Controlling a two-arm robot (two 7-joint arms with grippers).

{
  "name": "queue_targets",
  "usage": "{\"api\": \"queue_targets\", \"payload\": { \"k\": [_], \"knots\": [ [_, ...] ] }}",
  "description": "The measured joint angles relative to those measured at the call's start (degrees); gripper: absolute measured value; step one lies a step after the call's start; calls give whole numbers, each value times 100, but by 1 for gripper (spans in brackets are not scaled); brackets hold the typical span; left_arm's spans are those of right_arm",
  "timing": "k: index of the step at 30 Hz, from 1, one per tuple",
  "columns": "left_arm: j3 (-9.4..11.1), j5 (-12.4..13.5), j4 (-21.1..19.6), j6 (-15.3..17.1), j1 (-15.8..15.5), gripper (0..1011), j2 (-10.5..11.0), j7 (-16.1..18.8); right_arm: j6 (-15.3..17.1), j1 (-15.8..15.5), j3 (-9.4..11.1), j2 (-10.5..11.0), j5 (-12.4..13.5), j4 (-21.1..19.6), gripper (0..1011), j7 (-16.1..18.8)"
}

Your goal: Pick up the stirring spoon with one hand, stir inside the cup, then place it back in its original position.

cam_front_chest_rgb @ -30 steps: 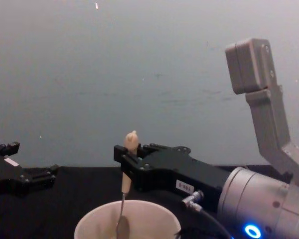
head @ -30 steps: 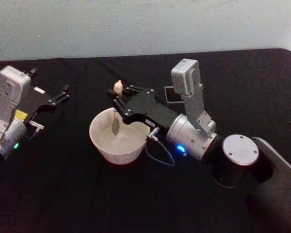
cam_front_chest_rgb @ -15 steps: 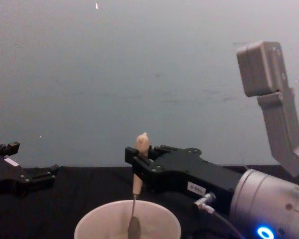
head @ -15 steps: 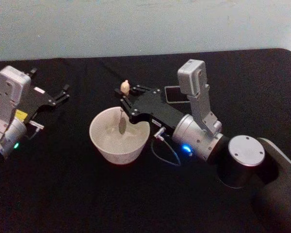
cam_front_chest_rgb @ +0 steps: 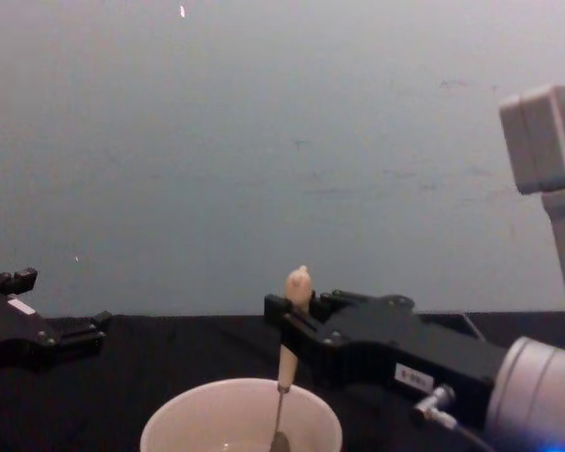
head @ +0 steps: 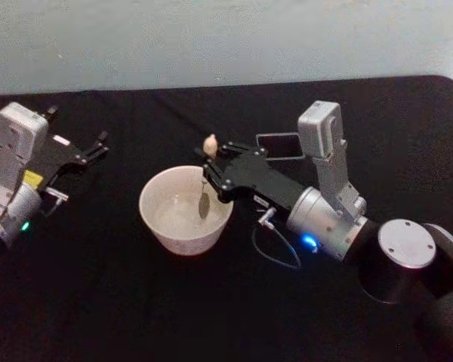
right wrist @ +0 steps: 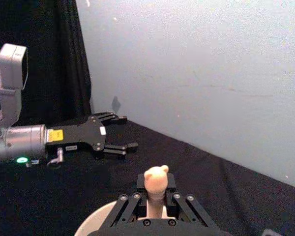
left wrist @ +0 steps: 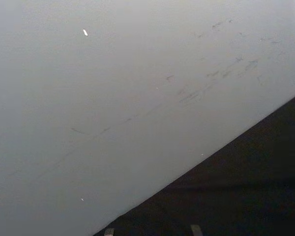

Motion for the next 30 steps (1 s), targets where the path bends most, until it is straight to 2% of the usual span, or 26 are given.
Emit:
{"api": "queue_targets", "payload": {
  "k": [10, 16, 22, 30],
  "knots": [
    [0, 0, 0, 0, 0, 1001, 0, 0, 74, -223, -63, 204, 87, -287, 200, 124],
    [0, 0, 0, 0, 0, 1001, 0, 0, 106, -262, -141, 228, 124, -365, 200, 172],
    [0, 0, 0, 0, 0, 1001, 0, 0, 121, -214, -267, 167, 121, -340, 200, 183],
    [0, 0, 0, 0, 0, 1001, 0, 0, 89, -23, -380, -47, 52, -131, 200, 117]
  ]
}}
